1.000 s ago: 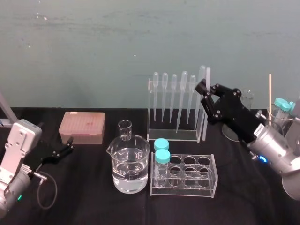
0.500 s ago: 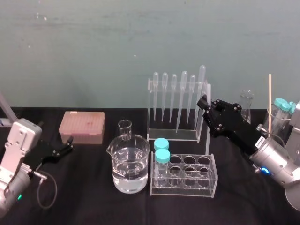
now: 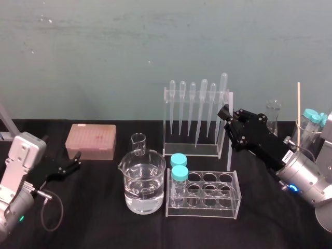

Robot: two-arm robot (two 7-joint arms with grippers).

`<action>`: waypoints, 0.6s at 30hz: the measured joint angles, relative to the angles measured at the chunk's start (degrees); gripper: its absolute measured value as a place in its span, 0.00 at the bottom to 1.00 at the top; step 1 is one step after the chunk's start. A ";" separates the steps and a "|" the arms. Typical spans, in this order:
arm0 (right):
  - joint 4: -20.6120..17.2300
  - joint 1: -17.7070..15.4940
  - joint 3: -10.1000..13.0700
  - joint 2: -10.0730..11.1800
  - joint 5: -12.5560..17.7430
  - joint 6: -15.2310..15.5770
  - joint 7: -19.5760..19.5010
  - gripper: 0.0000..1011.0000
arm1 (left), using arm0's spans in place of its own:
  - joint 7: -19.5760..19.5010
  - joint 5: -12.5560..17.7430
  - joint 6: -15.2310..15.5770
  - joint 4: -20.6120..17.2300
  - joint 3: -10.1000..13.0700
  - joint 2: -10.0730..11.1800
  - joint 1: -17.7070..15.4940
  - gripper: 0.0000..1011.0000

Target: Pick up the stirring rod with one hand, then place it down.

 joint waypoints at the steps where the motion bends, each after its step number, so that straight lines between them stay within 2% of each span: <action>1: 0.00 0.00 0.00 0.00 0.00 0.00 0.00 0.07 | 0.00 0.00 0.00 0.00 0.00 0.00 0.00 0.99; 18: -0.08 0.07 -0.04 0.00 0.00 -0.09 -0.08 0.07 | 0.00 0.00 0.00 0.00 0.00 0.00 0.00 0.99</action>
